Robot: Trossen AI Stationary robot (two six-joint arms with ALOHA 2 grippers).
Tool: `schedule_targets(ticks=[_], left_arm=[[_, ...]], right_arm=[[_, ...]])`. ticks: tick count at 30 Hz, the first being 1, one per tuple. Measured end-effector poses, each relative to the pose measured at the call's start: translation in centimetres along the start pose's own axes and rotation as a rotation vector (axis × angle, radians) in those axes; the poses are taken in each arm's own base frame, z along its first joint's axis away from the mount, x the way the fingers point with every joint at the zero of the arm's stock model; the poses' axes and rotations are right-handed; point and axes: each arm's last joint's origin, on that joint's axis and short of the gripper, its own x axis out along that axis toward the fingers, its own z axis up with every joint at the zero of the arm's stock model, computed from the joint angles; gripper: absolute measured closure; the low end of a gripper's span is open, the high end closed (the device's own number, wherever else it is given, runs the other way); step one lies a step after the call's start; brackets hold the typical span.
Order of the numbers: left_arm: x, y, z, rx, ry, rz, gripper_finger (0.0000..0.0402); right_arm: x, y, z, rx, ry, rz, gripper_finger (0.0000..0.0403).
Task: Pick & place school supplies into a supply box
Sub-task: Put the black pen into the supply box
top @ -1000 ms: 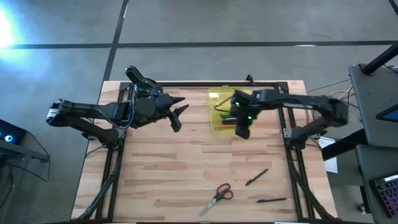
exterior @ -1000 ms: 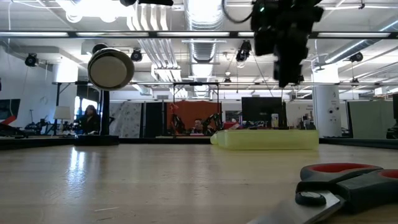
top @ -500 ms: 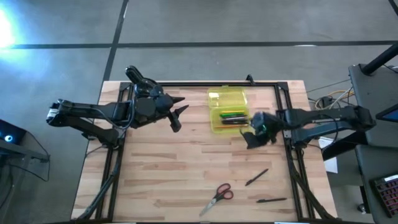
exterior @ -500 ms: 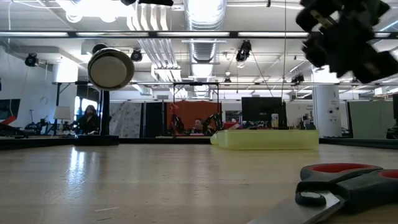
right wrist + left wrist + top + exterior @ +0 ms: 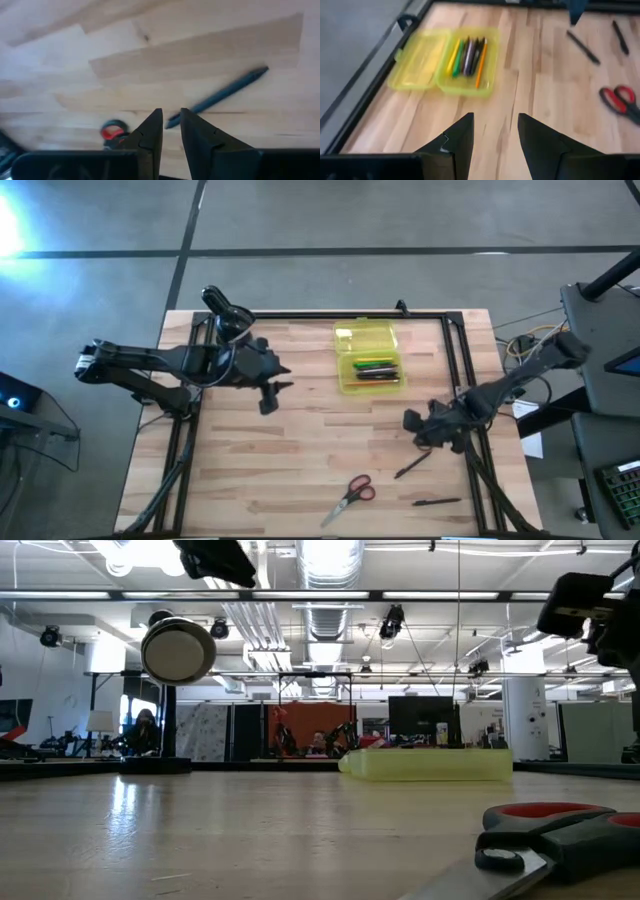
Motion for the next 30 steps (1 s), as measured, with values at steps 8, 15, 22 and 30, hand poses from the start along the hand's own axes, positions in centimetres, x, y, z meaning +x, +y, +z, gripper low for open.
schedule_targets(ticks=[8, 15, 22, 30], left_arm=[[0.6, 0.0, -0.9, 0.022, 0.037, 0.016, 0.0264], [0.7, 0.0, -1.1, 0.011, 0.041, 0.018, 0.0264], [0.7, 0.0, -1.1, 0.057, 0.041, 0.018, 0.0264], [0.7, 0.0, -1.1, 0.061, 0.041, 0.017, 0.0264]], right_arm=[[2.0, 1.3, -2.7, -0.001, -0.022, -0.148, 0.0317], [4.4, 1.3, -4.9, -0.034, -0.043, -0.274, 0.0305], [6.6, 1.3, -5.5, -0.015, -0.095, -0.348, 0.0305], [8.2, 1.1, -5.4, 0.006, -0.134, -0.404, 0.0305]])
